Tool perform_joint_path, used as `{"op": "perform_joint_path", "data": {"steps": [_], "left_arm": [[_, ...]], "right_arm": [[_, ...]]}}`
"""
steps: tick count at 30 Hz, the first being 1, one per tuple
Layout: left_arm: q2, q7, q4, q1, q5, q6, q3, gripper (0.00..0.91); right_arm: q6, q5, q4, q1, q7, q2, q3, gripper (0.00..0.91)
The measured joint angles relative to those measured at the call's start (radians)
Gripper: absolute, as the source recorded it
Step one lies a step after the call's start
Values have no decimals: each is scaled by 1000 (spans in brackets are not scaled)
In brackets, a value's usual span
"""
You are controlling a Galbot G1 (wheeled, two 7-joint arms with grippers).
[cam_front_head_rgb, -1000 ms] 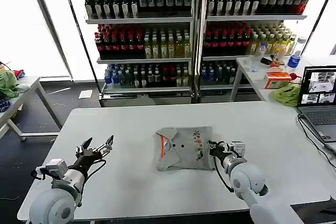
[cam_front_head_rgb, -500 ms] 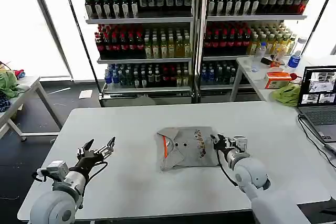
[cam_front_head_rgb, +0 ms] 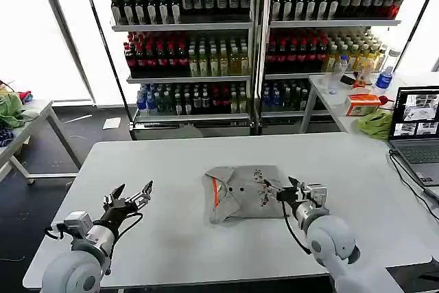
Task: Fold and organize the clothes.
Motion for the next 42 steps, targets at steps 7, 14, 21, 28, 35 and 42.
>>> {"op": "perform_joint_path", "data": {"steps": [7, 14, 21, 28, 35, 42], "left_arm": [[-2, 0, 4, 5, 2, 1, 4, 907], [-2, 1, 6, 7, 2, 2, 4, 907], [-2, 1, 10, 6, 3, 2, 4, 907], [-1, 1, 9, 3, 2, 3, 3, 907], [2, 1, 6, 3, 0, 3, 1, 907], [-1, 1, 7, 2, 0, 4, 2, 907]], "right_arm": [[-3, 138, 59, -44, 57, -23, -10, 907], [-4, 243, 76, -61, 99, -55, -11, 907], [-5, 292, 80, -83, 123, -77, -5, 907], [-5, 314, 65, -97, 141, -80, -6, 907], [-6, 334, 65, -98, 160, -80, 1, 907], [-5, 355, 85, -82, 175, -80, 18, 907]]}}
